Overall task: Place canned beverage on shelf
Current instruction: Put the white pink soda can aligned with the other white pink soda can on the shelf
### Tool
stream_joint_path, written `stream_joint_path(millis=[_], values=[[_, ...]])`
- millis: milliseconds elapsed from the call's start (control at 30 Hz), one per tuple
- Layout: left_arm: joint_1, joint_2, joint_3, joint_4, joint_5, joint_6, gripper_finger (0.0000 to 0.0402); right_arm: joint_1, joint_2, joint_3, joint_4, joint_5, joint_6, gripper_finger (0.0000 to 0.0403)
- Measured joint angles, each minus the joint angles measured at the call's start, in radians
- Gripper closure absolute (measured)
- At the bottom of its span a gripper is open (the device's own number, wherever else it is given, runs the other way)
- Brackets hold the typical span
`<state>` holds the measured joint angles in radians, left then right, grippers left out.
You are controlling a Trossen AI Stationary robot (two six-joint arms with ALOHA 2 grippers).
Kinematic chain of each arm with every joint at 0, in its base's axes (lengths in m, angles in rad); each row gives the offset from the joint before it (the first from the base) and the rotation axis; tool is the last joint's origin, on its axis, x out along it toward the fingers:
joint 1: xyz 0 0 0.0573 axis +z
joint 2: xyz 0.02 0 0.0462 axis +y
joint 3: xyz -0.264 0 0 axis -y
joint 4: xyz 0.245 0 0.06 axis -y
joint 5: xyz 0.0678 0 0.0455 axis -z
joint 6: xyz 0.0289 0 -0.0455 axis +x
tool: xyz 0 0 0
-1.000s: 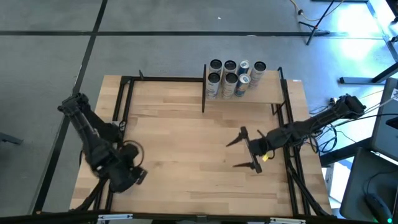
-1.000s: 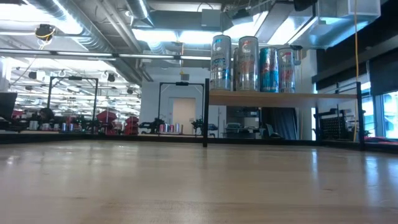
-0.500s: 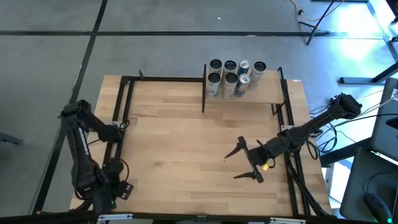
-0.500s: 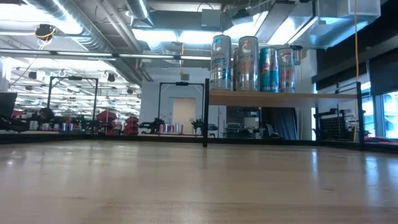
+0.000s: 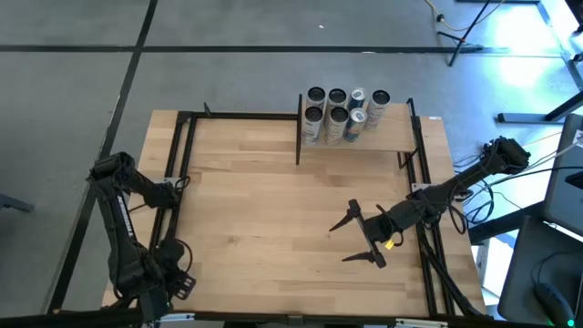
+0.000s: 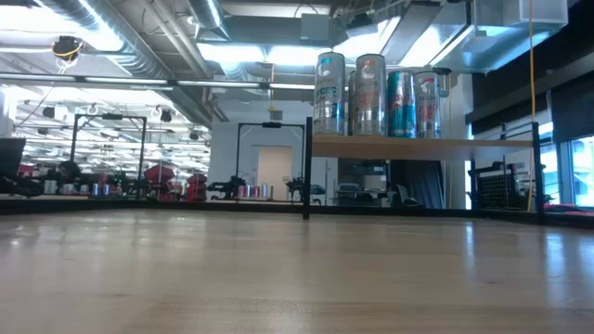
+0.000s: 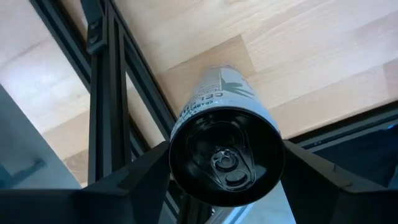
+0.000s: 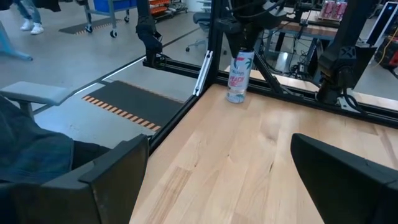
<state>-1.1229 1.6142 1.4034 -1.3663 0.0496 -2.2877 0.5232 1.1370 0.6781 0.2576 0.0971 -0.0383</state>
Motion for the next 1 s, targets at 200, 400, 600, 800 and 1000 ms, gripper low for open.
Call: stream_joint_path(millis=[200,400,600,800,1000], values=[[0.029,0.013,0.003,0.011,-0.054,0.138,0.0209,0.001,0.0,0.0,-0.018,0.0,0.005,0.0027],[0.202,0.027,0.071,0.095,-0.288,0.512,0.0209,0.06,-0.024,0.012,-0.118,0.054,0.011,0.0027],[0.463,0.041,0.142,0.217,-0.316,1.071,0.0209,0.147,-0.067,0.031,-0.32,0.209,0.101,0.0027],[0.683,0.185,0.322,0.236,-0.199,1.571,0.0209,0.209,-0.065,0.031,-0.47,0.339,0.269,0.0027],[0.798,0.354,0.61,0.093,-0.105,1.924,0.0209,0.211,-0.053,0.012,-0.499,0.419,0.414,0.0027]])
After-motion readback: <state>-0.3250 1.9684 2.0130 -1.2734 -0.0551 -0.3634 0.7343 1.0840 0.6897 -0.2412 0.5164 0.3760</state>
